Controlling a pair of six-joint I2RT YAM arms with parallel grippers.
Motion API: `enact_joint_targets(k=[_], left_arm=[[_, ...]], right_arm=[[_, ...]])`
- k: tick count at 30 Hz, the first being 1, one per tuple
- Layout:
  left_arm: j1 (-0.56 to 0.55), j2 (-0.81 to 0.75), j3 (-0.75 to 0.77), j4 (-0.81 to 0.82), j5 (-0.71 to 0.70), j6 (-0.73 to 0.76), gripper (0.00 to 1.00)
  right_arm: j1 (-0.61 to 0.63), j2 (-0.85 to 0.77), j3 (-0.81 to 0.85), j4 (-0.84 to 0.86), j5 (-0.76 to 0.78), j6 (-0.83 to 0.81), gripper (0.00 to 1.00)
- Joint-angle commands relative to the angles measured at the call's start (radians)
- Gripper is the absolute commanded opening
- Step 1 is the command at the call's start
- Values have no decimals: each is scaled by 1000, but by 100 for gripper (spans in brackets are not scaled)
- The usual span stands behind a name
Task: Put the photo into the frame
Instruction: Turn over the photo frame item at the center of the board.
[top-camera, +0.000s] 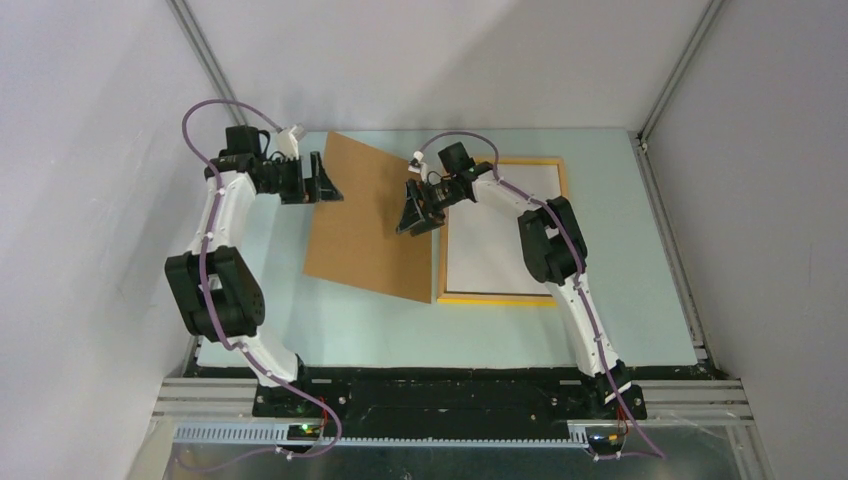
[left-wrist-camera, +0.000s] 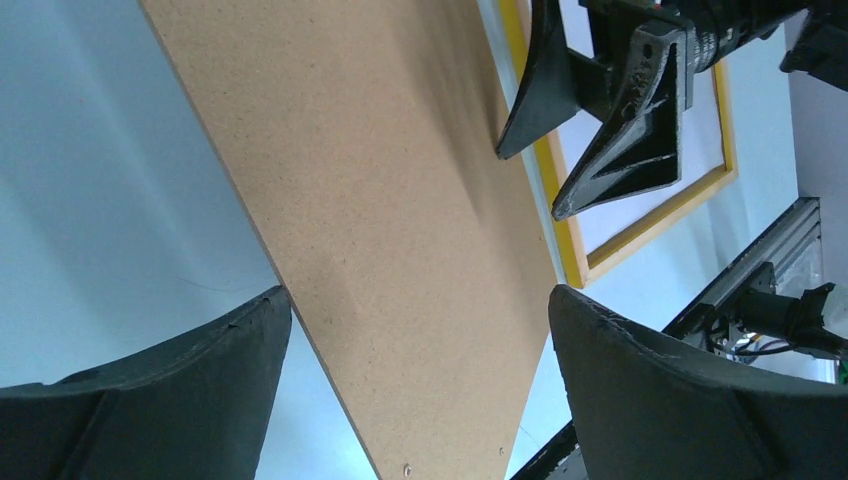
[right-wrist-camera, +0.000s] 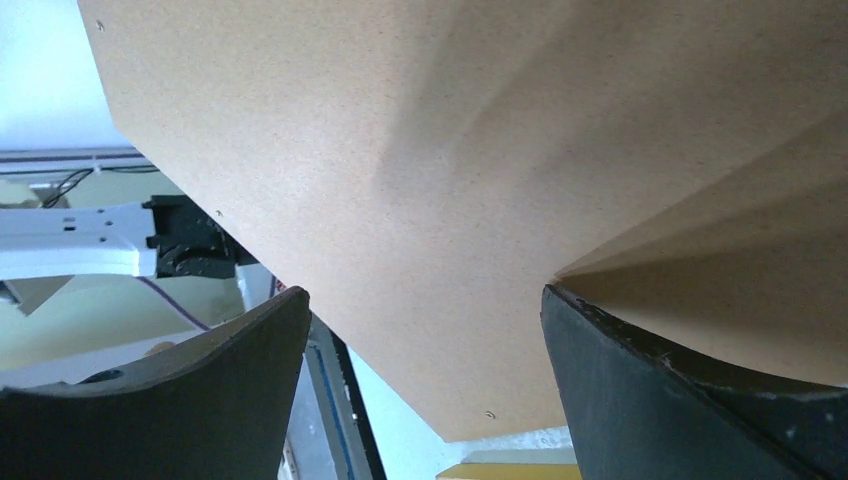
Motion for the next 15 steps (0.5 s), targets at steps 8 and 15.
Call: enact_joint_targets(k=[8,15], left_arm=[[-106,-26,20,-80,304,-90,96],[-139,-9,78,-79,360,-119,95]], right_arm=[[28,42,-101,153,-183,43,90],[13,20,-133,189,-279,37,90]])
